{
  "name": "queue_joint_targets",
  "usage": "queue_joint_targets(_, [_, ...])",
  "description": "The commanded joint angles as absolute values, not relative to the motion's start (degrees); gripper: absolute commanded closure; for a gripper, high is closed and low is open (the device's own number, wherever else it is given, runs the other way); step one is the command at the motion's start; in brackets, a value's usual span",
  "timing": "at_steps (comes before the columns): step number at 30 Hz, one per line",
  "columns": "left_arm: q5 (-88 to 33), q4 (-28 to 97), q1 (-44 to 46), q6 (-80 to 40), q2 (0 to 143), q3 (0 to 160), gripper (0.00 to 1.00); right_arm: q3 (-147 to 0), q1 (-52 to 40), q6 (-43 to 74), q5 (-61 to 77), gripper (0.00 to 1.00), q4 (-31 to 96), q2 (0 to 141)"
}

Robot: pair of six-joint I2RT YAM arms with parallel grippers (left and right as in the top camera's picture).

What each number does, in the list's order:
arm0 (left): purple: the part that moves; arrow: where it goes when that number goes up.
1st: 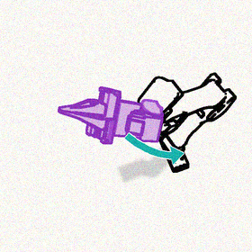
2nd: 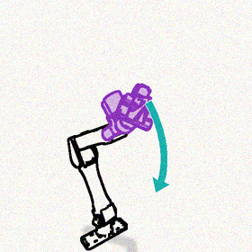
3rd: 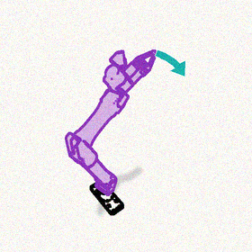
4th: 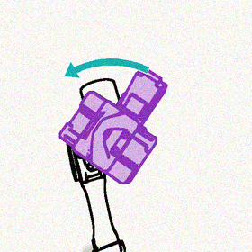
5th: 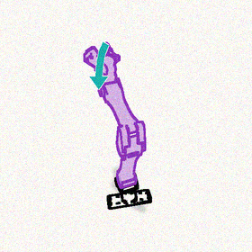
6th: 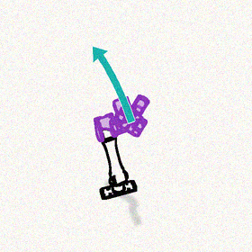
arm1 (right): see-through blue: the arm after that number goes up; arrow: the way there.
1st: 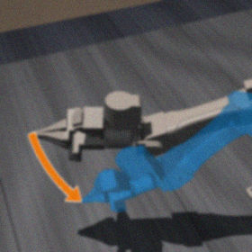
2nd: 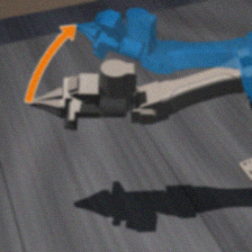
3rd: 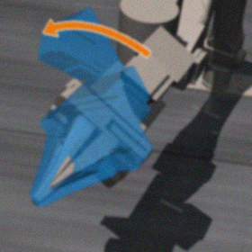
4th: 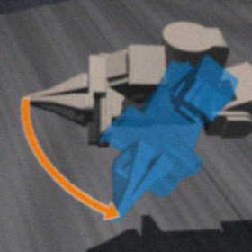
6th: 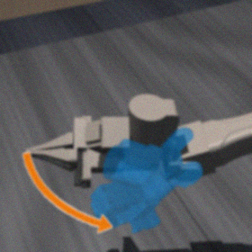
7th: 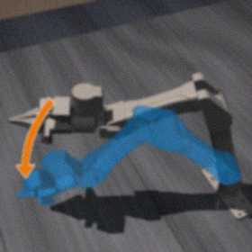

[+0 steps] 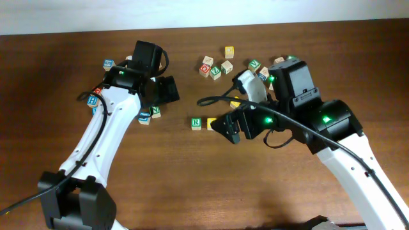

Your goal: Spell out RSS

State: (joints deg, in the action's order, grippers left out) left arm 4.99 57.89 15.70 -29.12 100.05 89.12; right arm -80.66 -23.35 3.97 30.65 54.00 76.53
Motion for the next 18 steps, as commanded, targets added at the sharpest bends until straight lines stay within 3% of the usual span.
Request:
queue_joint_targets(1, [5.85, 57.98, 15.49, -28.77, 98.45, 88.95, 0.01, -81.95, -23.62, 3.49, 26.98, 0.31, 49.93, 78.28])
queue_joint_targets(5, [5.85, 57.98, 15.49, -28.8, 98.45, 88.95, 0.01, -81.91, -23.62, 12.14, 16.69, 0.58, 48.21, 82.59])
queue_joint_targets(11, [5.87, 57.98, 15.49, -28.8, 98.45, 88.95, 0.01, -81.91, -23.59, 21.74, 14.04, 0.96, 48.62, 93.95])
queue_joint_targets(15, [5.85, 57.98, 15.49, -28.77, 98.45, 88.95, 0.01, -81.91, -23.59, 31.16, 6.66, 0.96, 51.59, 100.86])
queue_joint_targets(18, [5.85, 57.98, 15.49, -28.8, 98.45, 88.95, 0.01, -81.91, -23.51, 31.16, 5.21, 0.96, 51.4, 103.68])
